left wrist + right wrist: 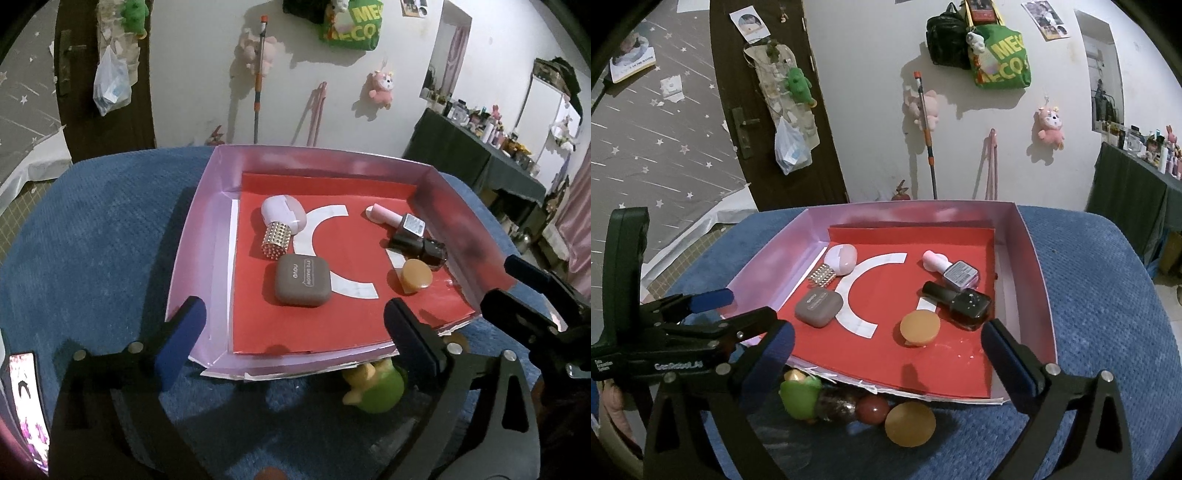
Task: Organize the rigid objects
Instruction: 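Withdraw both tools from the box toward the remaining items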
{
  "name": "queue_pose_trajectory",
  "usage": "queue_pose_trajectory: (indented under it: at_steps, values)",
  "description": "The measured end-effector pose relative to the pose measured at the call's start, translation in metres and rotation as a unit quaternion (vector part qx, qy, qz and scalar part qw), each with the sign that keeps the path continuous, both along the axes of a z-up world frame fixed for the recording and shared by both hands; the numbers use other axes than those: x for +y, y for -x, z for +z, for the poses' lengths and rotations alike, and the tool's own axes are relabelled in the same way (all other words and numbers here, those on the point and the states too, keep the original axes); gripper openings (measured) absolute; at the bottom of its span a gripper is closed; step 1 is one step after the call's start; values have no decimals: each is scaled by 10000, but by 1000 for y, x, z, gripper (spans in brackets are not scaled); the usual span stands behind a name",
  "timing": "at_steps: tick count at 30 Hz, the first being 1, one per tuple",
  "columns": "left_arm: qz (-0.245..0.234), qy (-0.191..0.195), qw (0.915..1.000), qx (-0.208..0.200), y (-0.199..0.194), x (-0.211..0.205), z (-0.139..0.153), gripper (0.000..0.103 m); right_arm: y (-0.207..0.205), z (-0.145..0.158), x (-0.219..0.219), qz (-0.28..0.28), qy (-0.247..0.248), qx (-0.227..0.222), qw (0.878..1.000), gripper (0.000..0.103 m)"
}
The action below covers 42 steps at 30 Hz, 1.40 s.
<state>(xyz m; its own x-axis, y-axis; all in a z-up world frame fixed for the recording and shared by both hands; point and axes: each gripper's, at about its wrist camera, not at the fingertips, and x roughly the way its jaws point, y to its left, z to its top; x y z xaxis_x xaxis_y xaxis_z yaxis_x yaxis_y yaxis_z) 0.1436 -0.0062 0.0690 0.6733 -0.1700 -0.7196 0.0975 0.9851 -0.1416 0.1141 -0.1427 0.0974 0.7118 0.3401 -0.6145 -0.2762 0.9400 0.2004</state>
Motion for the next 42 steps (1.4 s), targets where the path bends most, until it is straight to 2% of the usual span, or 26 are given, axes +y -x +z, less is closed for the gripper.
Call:
queue_pose_trajectory:
  at_steps: [6,9,20,28,37,42]
  values:
    - [26,-68,9999,-71,7,1,1,99,6,2,0,28,-14,-48,10000,103]
    - [-5,-41,9999,-124,11,1,2,103,10,2,1,40,-10,-72,10000,103]
    - [111,-127,9978,-646,35,2,9,103,27,5,2,43,17,-236,9997,103]
    - [260,252,9947,-958,52,9,14,103,38,4,1,52,29,-316,9995,103]
    - [119,-156,9962,-849,63,-1,4,103,57,3,0,109,22,-566,9983,103]
    - [-34,220,9983,-540,65,4,-5,103,66,0,0,106,96,-671,9976,103]
